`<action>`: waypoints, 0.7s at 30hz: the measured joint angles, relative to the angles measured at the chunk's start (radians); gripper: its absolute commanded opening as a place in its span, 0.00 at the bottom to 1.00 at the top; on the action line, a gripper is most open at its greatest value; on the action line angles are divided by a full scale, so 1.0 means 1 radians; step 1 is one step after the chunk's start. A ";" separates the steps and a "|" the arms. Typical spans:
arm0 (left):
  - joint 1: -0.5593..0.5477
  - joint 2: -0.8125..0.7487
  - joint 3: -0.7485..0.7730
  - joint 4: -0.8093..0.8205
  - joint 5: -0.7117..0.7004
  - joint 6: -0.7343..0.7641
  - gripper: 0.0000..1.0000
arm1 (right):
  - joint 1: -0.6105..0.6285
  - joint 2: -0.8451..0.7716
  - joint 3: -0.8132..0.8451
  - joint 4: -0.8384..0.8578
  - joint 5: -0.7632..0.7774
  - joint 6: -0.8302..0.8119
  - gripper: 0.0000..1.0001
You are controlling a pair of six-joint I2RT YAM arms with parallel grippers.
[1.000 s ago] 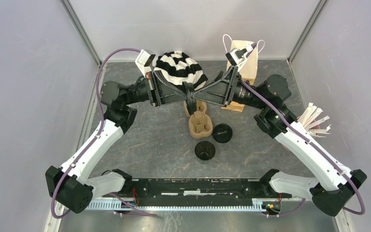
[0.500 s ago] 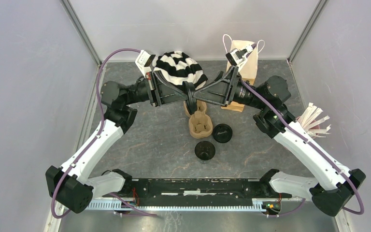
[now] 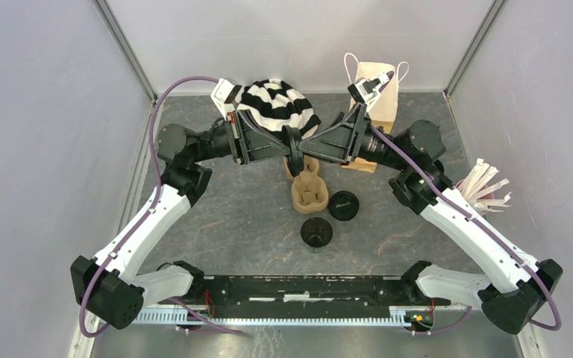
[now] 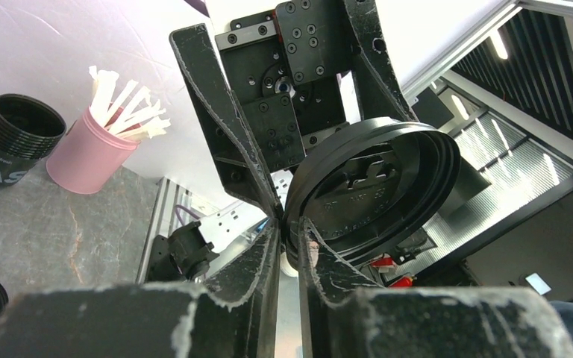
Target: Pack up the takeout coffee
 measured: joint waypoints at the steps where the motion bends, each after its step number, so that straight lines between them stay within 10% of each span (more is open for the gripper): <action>1: 0.001 0.000 -0.001 -0.007 0.000 0.003 0.29 | 0.000 -0.001 -0.005 0.002 0.001 0.003 0.81; 21: 0.054 -0.114 -0.092 -0.190 -0.045 0.092 0.95 | -0.043 -0.038 -0.076 -0.033 0.003 -0.018 0.79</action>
